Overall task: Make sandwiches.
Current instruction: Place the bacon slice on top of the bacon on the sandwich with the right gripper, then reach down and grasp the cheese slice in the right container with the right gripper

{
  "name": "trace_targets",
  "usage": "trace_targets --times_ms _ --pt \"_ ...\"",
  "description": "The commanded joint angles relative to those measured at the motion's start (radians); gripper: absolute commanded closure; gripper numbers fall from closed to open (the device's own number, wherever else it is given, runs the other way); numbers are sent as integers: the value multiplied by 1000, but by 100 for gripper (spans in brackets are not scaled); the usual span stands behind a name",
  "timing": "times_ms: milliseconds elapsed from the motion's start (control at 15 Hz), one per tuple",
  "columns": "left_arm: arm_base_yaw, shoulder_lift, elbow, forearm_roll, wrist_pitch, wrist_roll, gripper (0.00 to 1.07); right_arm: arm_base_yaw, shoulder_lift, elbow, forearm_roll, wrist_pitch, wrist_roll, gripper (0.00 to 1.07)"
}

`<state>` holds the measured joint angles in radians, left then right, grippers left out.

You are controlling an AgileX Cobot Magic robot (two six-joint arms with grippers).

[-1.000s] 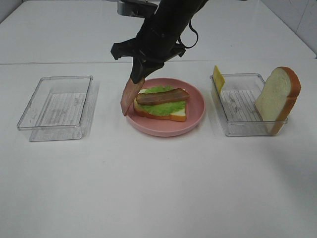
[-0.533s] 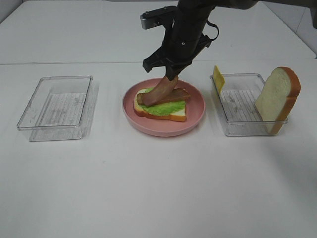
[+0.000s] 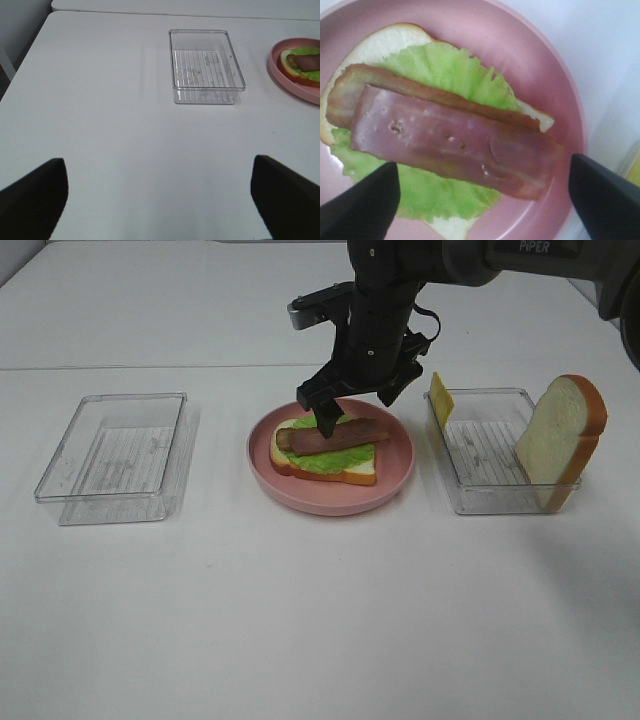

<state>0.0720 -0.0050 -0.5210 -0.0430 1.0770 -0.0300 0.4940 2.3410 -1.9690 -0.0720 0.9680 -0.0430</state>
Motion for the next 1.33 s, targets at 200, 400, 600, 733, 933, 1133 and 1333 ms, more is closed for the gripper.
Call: trace_targets --times_ms 200,400,600,733,933,1133,1333 --pt "-5 -17 2 -8 -3 1 16 1 -67 -102 -33 194 -18 8" --pt "-5 -17 2 -8 -3 1 16 1 -142 -186 -57 279 -33 8" --pt "-5 -17 2 -8 -3 1 16 -2 -206 -211 -108 324 -32 8" --pt "-5 -17 2 -8 -3 1 16 -72 -220 -209 -71 345 -31 8" --pt "-5 -17 2 -8 -3 1 16 -140 -212 -209 -17 346 -39 8" --pt "-5 -17 2 -8 -3 1 16 -234 -172 -209 58 336 -61 8" --pt "-5 -17 2 -8 -3 1 16 -245 -112 -207 87 321 -66 8"
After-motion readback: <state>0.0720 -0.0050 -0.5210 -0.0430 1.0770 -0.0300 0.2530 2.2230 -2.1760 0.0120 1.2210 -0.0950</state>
